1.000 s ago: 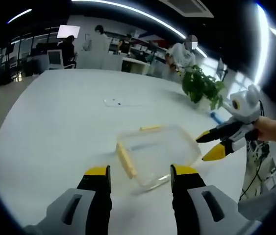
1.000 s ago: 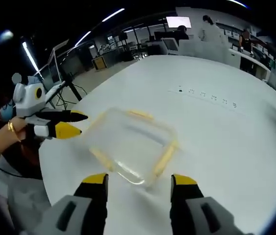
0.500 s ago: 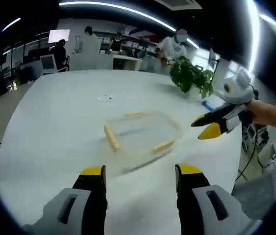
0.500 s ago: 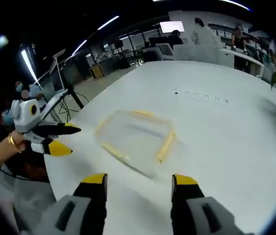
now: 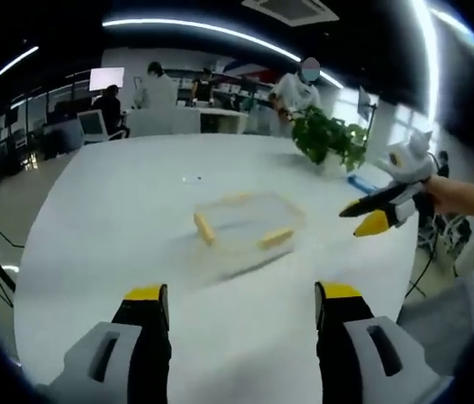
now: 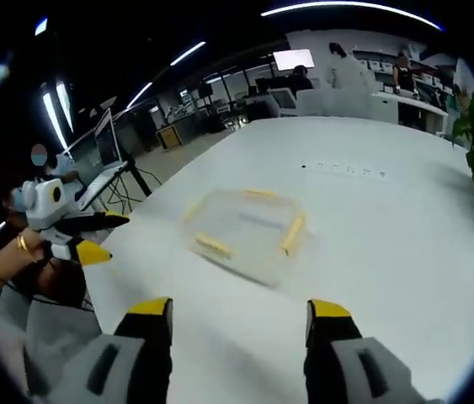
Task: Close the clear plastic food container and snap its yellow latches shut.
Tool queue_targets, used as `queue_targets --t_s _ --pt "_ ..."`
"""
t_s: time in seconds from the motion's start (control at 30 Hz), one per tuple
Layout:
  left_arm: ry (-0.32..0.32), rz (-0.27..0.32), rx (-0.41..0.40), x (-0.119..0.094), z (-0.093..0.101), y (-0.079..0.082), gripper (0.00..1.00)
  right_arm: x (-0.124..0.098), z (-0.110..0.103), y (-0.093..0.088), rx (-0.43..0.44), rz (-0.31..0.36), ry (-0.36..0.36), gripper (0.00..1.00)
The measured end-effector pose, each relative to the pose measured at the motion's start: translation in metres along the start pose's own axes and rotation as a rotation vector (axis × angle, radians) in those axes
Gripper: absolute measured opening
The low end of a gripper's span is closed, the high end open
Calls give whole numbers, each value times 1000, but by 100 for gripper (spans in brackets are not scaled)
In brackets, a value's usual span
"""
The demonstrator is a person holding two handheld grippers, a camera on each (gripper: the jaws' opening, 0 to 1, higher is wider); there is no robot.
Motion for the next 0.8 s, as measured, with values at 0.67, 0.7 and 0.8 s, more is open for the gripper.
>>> queue_targets --t_s 0.67,0.7,0.8 --pt "18 76 -16 -38 8 -25 76 -36 -46 -56 89 12 14 69" --pt "20 87 -23 -40 7 -26 78 -37 -48 -57 94 21 12 69" --pt "26 102 -33 -43 7 -29 82 -39 -51 -59 103 35 12 70"
Point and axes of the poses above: the point that each gripper's makers call its tool centre point, and the gripper's own axes: x roughly forward along the fingers, z roughly to its right, y roughly out of its top, the point moved 5 cm from there along -x, roughly backward along the fingers, and after that the axes turned 6 degrees about -x, right-handed, at the moved point
